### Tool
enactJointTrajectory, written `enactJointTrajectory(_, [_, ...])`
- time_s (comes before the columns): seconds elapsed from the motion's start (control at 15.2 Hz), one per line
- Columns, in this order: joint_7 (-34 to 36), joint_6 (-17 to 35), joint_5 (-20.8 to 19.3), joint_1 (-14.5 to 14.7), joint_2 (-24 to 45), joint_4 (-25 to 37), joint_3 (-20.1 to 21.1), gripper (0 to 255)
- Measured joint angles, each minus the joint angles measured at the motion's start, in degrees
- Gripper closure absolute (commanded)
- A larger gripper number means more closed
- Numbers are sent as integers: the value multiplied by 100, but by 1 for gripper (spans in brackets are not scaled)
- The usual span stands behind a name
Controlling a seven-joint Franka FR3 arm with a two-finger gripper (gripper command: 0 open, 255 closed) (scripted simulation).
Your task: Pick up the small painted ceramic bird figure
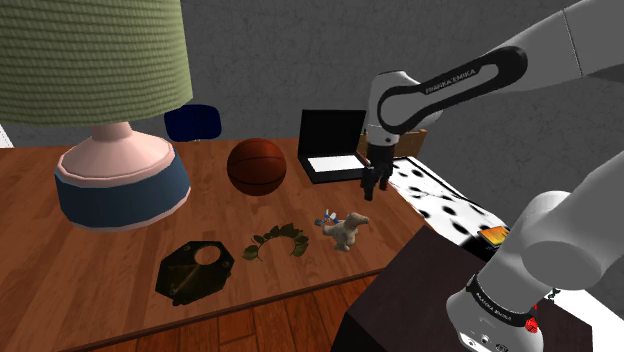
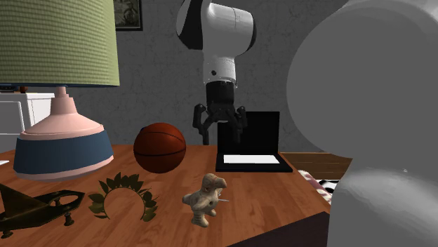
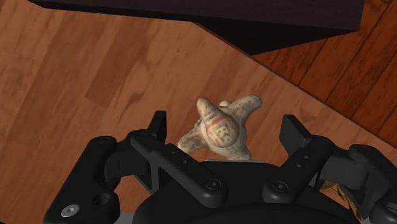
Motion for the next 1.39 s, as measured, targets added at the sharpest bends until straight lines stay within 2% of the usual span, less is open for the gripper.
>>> enactJointTrajectory(0.4, [-182,826,308,126,1451,443,56,0])
enactJointTrajectory(0.99, [-315,1502,470,150,2241,507,98,0])
enactJointTrajectory(1.06, [-326,1532,473,146,2259,495,96,255])
enactJointTrajectory(1.39, [-336,1561,479,146,2267,488,99,255])
